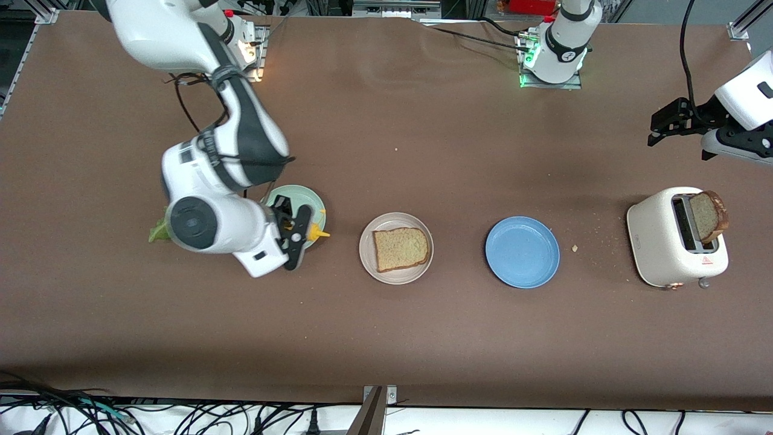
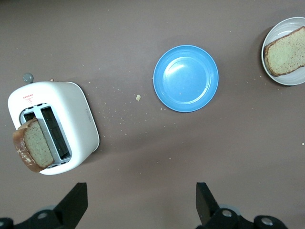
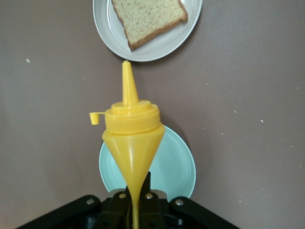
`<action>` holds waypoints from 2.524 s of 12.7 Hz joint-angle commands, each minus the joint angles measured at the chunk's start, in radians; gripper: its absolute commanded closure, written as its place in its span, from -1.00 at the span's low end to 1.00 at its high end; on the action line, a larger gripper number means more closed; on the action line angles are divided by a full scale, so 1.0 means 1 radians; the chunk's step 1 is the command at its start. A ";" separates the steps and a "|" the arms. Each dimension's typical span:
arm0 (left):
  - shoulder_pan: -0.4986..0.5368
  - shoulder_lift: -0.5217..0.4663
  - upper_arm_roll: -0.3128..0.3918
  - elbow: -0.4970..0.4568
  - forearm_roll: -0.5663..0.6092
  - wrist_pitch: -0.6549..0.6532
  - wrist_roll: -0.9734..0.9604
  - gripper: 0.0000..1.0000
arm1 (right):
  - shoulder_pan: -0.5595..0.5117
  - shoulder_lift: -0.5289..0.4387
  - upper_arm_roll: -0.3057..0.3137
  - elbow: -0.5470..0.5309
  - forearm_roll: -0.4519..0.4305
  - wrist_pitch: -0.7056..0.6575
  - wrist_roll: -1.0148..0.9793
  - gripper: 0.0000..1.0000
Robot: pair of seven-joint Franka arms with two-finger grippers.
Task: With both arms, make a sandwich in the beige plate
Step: 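Carry the yellow bottle with the right gripper over the beige plate, then tilt the yellow bottle over the bread with the right gripper, then carry the yellow bottle back beside the lettuce with the right gripper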
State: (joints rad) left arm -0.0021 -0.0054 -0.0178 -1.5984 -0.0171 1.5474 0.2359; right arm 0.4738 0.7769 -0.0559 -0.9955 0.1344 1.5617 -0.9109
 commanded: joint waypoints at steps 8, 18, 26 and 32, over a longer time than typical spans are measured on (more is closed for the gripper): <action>0.001 -0.001 0.001 0.011 -0.009 -0.006 0.003 -1.00 | 0.279 0.054 -0.007 0.002 -0.393 0.011 0.046 1.00; 0.001 -0.002 0.001 0.011 -0.007 -0.006 0.005 -1.00 | 0.356 0.153 -0.009 0.003 -0.507 0.015 0.124 0.98; 0.002 -0.001 0.001 0.011 -0.009 -0.006 0.005 -1.00 | 0.257 0.061 -0.002 0.011 -0.322 0.015 0.080 0.95; 0.001 -0.001 0.001 0.011 -0.007 -0.006 0.005 -1.00 | -0.015 -0.025 -0.001 0.014 0.193 0.018 -0.054 0.95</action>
State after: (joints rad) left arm -0.0018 -0.0054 -0.0170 -1.5983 -0.0171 1.5474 0.2359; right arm 0.5442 0.7735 -0.0725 -0.9757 0.1895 1.5871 -0.9040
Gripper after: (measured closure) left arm 0.000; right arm 0.969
